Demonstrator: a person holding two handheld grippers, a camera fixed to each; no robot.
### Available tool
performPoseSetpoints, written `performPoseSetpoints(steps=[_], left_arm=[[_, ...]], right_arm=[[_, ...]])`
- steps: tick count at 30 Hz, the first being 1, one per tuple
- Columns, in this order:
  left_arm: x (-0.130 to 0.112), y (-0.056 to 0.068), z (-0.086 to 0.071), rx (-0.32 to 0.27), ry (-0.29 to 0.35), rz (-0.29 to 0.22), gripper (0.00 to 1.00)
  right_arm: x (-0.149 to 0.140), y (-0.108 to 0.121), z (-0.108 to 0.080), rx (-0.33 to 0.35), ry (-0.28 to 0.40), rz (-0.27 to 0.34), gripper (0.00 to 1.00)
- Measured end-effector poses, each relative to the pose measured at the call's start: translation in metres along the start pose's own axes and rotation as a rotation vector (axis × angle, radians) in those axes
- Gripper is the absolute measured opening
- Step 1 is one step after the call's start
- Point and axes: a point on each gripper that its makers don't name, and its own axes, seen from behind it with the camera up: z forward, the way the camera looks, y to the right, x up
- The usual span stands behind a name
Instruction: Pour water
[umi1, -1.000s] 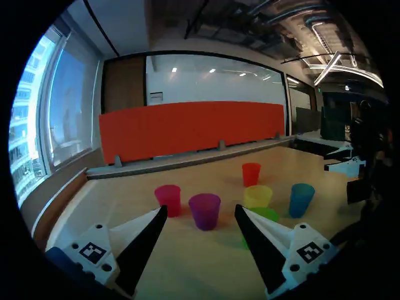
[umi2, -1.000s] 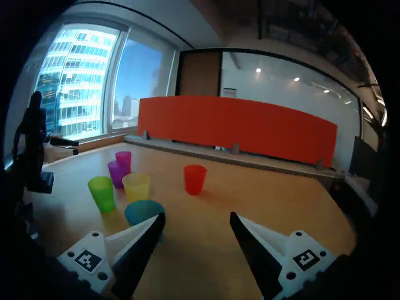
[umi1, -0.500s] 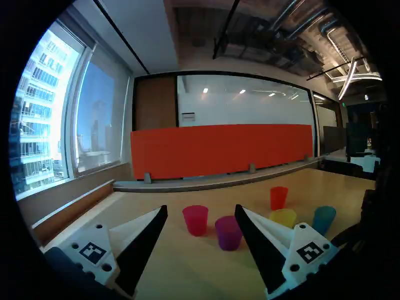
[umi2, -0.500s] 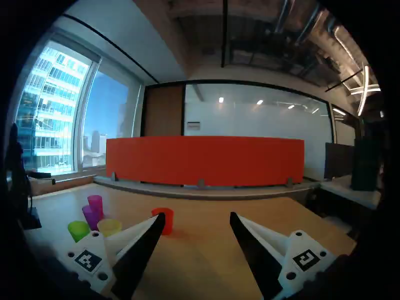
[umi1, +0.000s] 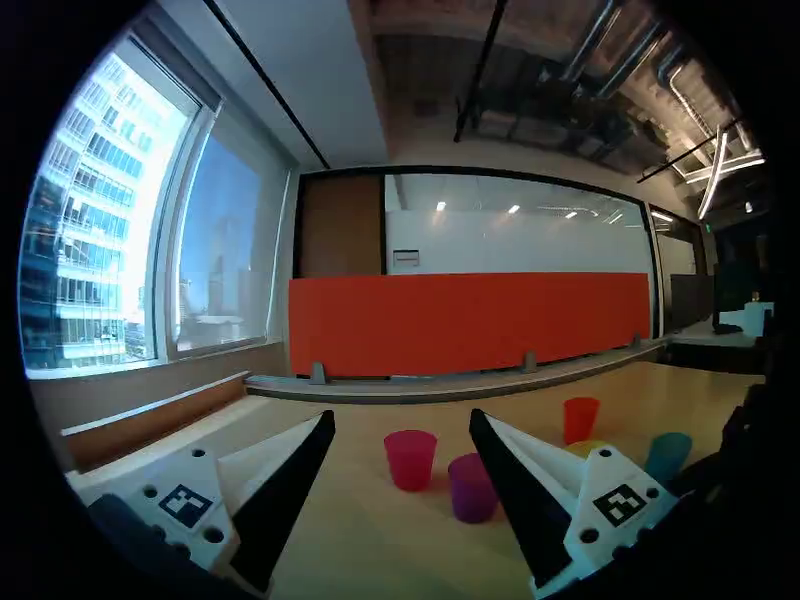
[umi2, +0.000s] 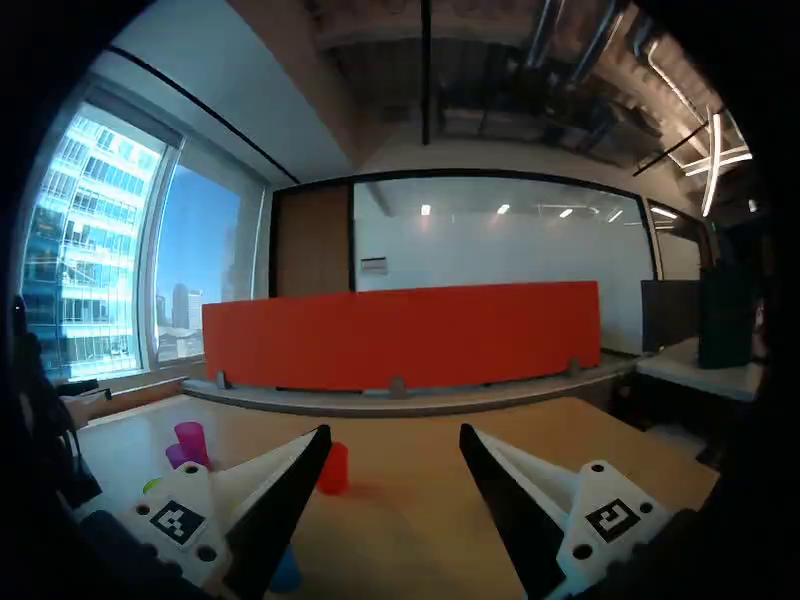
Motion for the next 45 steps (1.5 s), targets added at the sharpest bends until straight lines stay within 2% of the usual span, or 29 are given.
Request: performPoseSetpoints(steps=[5, 9, 21, 36, 45], left_arm=[[-0.014, -0.002, 0.004, 0.002, 0.001, -0.013, 1.00], [-0.027, -0.009, 0.011, 0.007, -0.016, -0.019, 1.00], [-0.045, -0.028, 0.024, 0.038, -0.022, -0.011, 1.00], [-0.055, -0.026, 0.027, 0.032, -0.026, -0.032, 1.00], [-0.060, -0.024, 0.027, 0.027, -0.042, -0.016, 1.00]], right_arm=[[-0.008, -0.007, 0.003, 0.001, -0.023, -0.019, 1.00], [-0.015, -0.012, 0.005, 0.006, -0.039, -0.034, 1.00], [-0.021, -0.017, 0.010, 0.003, -0.067, -0.057, 1.00], [-0.022, -0.017, 0.011, -0.002, -0.076, -0.062, 1.00], [-0.023, -0.014, 0.009, -0.007, -0.075, -0.055, 1.00]])
